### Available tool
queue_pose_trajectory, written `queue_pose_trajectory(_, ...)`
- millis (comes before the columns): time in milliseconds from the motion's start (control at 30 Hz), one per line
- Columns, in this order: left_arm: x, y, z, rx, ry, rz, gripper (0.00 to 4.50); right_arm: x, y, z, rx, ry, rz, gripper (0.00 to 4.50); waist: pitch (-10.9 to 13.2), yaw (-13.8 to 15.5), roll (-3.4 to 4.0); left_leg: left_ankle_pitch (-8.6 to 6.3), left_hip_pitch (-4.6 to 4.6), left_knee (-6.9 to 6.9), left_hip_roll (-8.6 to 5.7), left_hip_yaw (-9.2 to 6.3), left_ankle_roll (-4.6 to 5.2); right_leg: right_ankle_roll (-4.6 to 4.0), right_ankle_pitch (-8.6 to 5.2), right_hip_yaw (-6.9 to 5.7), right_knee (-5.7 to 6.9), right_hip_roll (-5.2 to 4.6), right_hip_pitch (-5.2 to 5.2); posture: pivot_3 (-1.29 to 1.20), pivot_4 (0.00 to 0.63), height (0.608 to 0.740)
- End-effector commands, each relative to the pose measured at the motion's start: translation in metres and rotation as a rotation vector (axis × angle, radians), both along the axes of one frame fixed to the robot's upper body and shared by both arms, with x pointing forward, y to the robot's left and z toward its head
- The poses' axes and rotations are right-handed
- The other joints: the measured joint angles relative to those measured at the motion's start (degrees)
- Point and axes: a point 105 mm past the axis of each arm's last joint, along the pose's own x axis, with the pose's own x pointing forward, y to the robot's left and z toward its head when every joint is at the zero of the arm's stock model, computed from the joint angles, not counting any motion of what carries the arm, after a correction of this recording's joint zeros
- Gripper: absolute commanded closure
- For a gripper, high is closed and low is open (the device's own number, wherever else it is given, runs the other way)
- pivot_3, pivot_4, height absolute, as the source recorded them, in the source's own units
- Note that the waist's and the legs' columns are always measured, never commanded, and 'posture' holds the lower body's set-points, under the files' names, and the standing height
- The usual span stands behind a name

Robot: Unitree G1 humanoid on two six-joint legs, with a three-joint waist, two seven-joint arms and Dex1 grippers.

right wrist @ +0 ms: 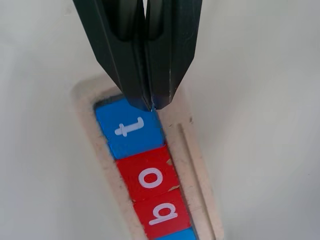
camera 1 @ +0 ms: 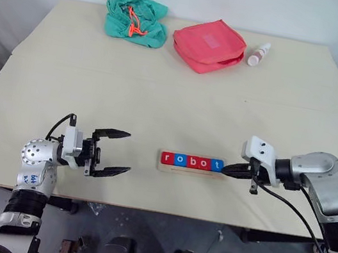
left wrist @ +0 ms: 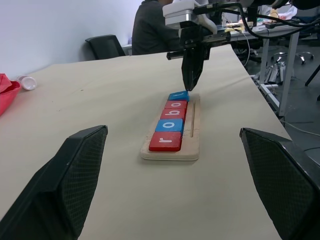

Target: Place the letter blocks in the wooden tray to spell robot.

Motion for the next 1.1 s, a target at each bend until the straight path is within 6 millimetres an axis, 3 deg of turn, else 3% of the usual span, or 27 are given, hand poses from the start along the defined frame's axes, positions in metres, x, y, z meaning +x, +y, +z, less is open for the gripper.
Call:
queue_pose_trajectory(33, -0.002, 0.001, 0.006, 0.000, -0.031, 0.005, 0.00, 0.003, 0.002, 0.006, 0.004, -0.035, 0.008, 4.43, 0.0, 0.0, 0.00, 0.00, 0.00, 0.01, 0.00, 0.00, 0.00, 0.00, 0.00, 0.00, 0.00, 0.00, 0.01, 0.00, 0.150, 0.740)
queue_pose_trajectory(233, -0.002, 0.002, 0.006, 0.005, -0.030, 0.014, 0.00, 0.003, 0.001, 0.020, 0.017, -0.107, 0.001, 4.43, 0.0, 0.0, 0.00, 0.00, 0.00, 0.00, 0.00, 0.00, 0.00, 0.00, 0.00, 0.00, 0.00, 0.00, 0.00, 0.00, 0.150, 0.740)
queue_pose_trajectory(333, -0.001, 0.005, 0.009, 0.003, -0.029, 0.039, 0.00, 0.005, -0.005, 0.039, 0.098, -0.171, -0.042, 4.43, 0.0, 0.1, 0.00, 0.00, 0.00, 0.00, 0.00, 0.00, 0.00, 0.00, 0.00, 0.00, -0.01, 0.00, 0.00, 0.00, 0.150, 0.740)
queue_pose_trajectory(433, 0.002, 0.011, 0.013, -0.018, -0.026, 0.084, 0.00, -0.005, -0.018, 0.053, 0.177, -0.280, 0.018, 3.89, 0.0, 0.3, 0.00, 0.00, 0.00, 0.00, 0.00, -0.02, 0.00, 0.00, 0.00, -0.01, -0.01, 0.00, 0.02, 0.00, 0.150, 0.740)
queue_pose_trajectory(500, 0.005, 0.015, 0.018, -0.032, -0.029, 0.114, 0.00, -0.016, -0.025, 0.055, 0.234, -0.261, 0.067, 3.23, 0.0, 0.4, 0.00, 0.00, 0.00, 0.00, -0.01, -0.04, 0.00, 0.00, 0.00, -0.02, -0.01, 0.00, 0.03, 0.00, 0.150, 0.740)
queue_pose_trajectory(633, 0.018, 0.023, 0.031, -0.093, -0.060, 0.233, 0.00, -0.023, -0.044, 0.053, 0.343, -0.279, 0.112, 1.91, 0.0, 0.3, -0.01, 0.00, 0.01, 0.03, 0.00, 0.01, 0.00, 0.00, 0.00, -0.02, -0.03, 0.00, 0.07, 0.00, 0.150, 0.740)
queue_pose_trajectory(833, 0.020, 0.034, 0.037, -0.150, -0.046, 0.330, 0.00, -0.033, -0.073, 0.030, 0.354, -0.243, 0.136, 0.02, 0.0, 0.1, 0.00, 0.00, 0.02, 0.03, 0.02, 0.00, 0.00, 0.00, 0.00, -0.04, -0.03, 0.01, 0.08, 0.00, 0.150, 0.740)
queue_pose_trajectory(1000, 0.016, 0.045, 0.035, -0.147, -0.017, 0.352, 0.00, -0.034, -0.089, 0.023, 0.406, -0.238, 0.098, 0.02, 0.0, -0.1, 0.00, 0.00, 0.04, 0.01, 0.04, 0.02, 0.00, 0.00, 0.00, -0.04, -0.04, 0.01, 0.07, 0.00, 0.150, 0.740)
queue_pose_trajectory(1100, 0.013, 0.053, 0.035, -0.184, 0.003, 0.364, 0.00, -0.030, -0.096, 0.029, 0.482, -0.292, 0.073, 0.02, 0.0, 0.0, 0.00, 0.00, 0.04, 0.03, 0.04, 0.02, 0.00, 0.00, 0.00, -0.04, -0.05, 0.01, 0.10, 0.00, 0.150, 0.740)
